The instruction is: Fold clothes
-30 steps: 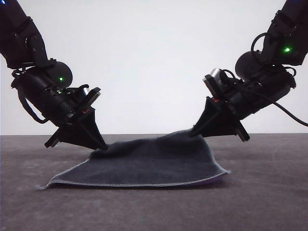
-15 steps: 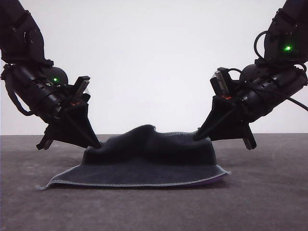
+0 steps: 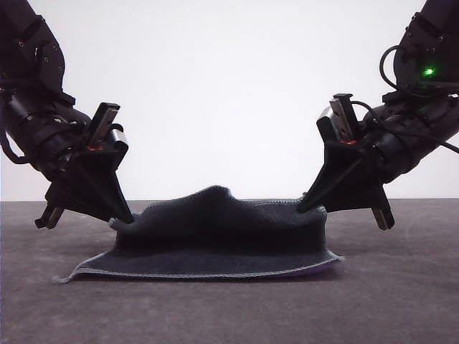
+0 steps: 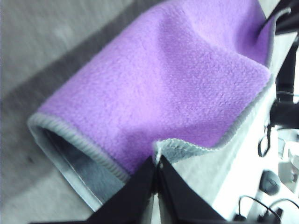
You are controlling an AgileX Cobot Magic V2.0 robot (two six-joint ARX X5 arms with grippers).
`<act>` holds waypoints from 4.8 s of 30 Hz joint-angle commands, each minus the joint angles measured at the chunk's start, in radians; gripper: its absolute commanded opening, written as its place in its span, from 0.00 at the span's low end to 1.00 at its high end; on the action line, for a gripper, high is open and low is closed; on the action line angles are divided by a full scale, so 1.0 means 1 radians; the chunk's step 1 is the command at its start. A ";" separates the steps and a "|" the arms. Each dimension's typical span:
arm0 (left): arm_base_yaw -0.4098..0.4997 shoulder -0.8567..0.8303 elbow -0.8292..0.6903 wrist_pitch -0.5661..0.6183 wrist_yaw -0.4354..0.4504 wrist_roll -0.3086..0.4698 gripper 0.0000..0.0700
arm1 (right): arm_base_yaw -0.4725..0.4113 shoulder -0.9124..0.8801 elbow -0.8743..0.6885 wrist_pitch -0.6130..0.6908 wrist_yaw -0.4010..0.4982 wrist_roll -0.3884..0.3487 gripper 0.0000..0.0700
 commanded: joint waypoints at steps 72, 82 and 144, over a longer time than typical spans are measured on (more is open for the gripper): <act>0.135 -0.453 0.055 -0.100 -0.240 -0.107 0.57 | 0.003 -0.508 -0.497 0.410 0.350 0.464 0.72; 0.135 -0.453 0.055 -0.100 -0.240 -0.107 0.57 | 0.040 -0.320 -0.496 0.658 0.237 0.592 0.62; 0.135 -0.453 0.055 -0.103 -0.240 -0.110 0.57 | 0.481 -0.019 -0.167 1.003 0.287 0.884 0.00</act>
